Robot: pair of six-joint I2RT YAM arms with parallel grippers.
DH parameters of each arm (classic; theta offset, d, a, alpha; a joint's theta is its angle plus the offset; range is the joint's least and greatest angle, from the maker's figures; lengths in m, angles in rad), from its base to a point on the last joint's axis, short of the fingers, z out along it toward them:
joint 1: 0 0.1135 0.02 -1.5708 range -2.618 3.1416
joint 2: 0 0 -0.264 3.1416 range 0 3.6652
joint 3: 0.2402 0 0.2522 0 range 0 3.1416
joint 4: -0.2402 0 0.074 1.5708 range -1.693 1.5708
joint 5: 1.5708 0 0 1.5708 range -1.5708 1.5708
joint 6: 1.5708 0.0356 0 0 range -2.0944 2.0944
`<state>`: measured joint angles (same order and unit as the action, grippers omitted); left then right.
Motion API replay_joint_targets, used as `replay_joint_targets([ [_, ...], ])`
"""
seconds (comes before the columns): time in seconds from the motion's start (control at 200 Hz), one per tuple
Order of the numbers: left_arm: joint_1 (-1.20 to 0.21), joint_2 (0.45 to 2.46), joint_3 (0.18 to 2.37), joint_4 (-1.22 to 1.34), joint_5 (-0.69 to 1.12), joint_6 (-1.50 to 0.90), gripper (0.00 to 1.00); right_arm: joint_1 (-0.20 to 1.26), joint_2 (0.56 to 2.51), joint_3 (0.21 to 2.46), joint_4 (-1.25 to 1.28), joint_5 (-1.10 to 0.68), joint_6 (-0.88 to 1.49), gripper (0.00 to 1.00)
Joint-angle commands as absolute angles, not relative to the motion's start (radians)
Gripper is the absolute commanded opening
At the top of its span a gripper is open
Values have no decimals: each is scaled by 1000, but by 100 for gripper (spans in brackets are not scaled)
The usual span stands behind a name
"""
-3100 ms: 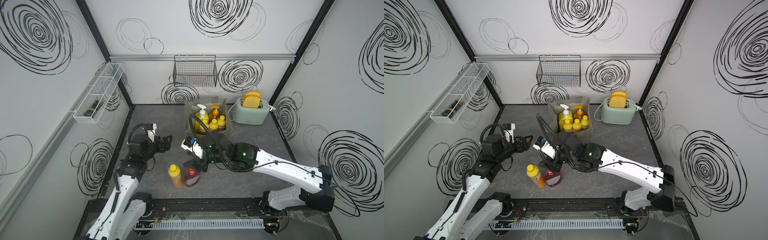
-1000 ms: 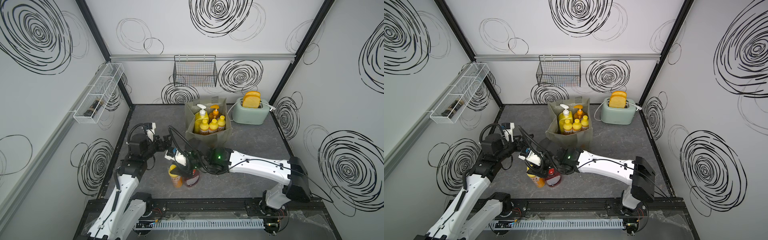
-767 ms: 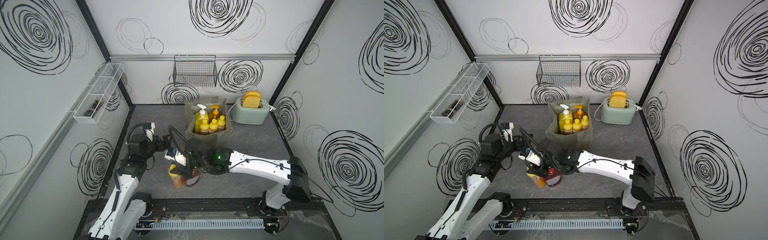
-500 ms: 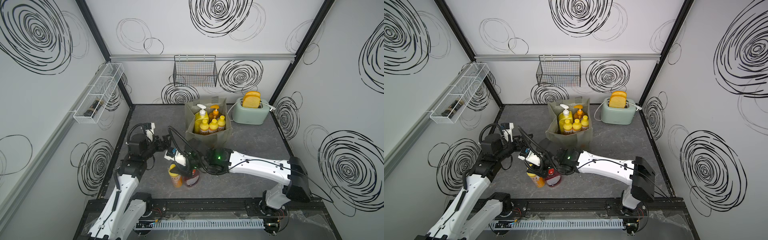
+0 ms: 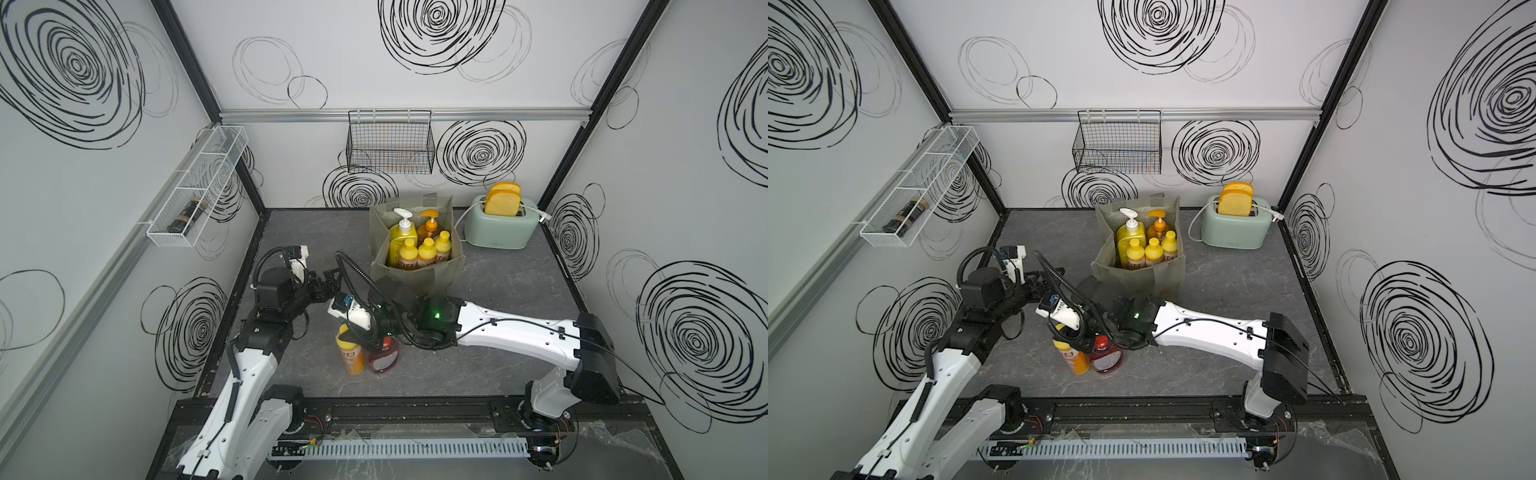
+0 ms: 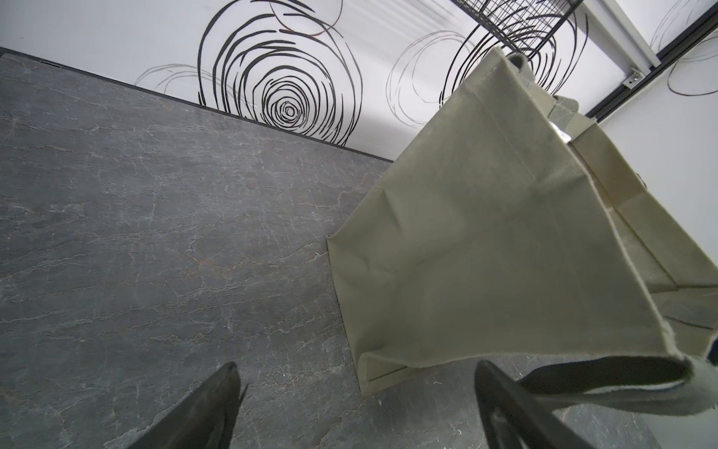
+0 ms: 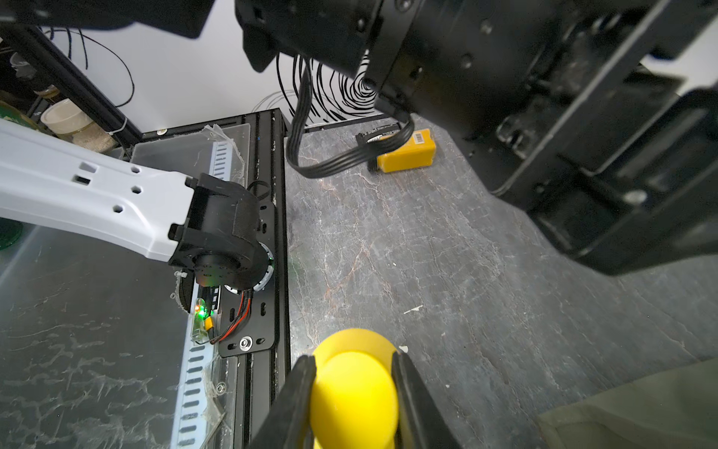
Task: Pack dish soap into the shopping bag
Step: Pick up the bottle of dish soap at the center of the board, then place the bottle of dish soap in the shopping bag.
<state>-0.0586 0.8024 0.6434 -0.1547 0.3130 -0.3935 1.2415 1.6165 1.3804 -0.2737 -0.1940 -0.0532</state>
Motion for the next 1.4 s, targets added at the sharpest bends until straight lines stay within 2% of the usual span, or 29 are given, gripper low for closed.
replay_joint_targets([
  [0.0, -47, 794, 635, -100, 306, -400, 96, 1230, 1604, 1458, -230, -179, -57, 9],
  [0.29, -47, 787, 635, -105, 304, -394, 99, 1174, 1550, 1512, -227, -157, -51, 2],
  [0.55, -53, 794, 664, -50, 355, -467, 100, 1092, 1457, 1455, -223, -143, -31, 0],
  [0.63, -68, 813, 696, -32, 361, -482, 97, 1065, 1420, 1425, -225, -137, -25, 0],
  [1.056, -337, 997, 887, -56, 285, -433, 89, 988, 1190, 1281, -367, -35, -24, 0],
  [1.236, -413, 1081, 947, -104, 277, -369, 79, 985, 1104, 1259, -463, 10, -14, 0],
  [1.396, -430, 1124, 947, -152, 275, -357, 54, 979, 1041, 1250, -531, 49, -9, 0],
])
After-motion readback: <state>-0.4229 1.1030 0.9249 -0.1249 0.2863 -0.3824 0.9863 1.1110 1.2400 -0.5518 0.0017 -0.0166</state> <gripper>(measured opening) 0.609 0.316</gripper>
